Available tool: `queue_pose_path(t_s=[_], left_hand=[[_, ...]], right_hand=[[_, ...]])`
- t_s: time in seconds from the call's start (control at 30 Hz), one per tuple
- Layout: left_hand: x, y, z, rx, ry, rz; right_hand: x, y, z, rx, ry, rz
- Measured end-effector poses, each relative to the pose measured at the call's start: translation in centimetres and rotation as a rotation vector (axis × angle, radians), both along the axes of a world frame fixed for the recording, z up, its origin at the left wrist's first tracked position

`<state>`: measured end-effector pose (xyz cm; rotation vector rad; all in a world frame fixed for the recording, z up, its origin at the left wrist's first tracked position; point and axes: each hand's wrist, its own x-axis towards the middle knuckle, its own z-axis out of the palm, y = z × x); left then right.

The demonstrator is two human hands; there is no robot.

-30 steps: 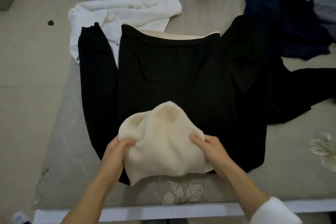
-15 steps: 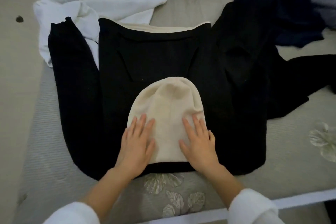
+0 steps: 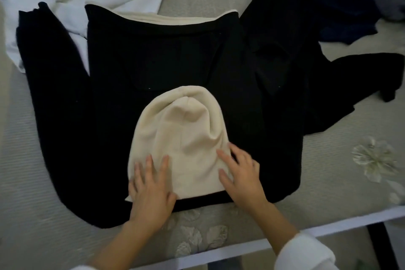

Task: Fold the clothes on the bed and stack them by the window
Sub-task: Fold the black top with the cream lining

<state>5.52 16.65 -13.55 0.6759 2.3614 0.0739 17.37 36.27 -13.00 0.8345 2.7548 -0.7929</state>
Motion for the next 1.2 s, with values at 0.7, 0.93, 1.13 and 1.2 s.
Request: queue_pose_path(t_s=[0.7,0.93,1.13,1.2], left_hand=[[6.2,15.2,-4.4,-0.130,-0.006,0.010],[6.0,15.4,-4.4,-0.188,0.009,-0.001],[5.6,15.5,-3.8,-0.203,-0.038,-0.024],[5.2,15.8,-3.1,-0.235,-0.098,-0.047]], right_hand=[[0.0,22.6,4.1,-0.833,0.365,-0.845],[-1.4,21.6,3.4,-1.283,0.269,-1.156],[-0.9,24.4,5.7,-1.570,0.393,-1.207],[0.0,24.4,7.4,-1.573,0.476,-1.150]])
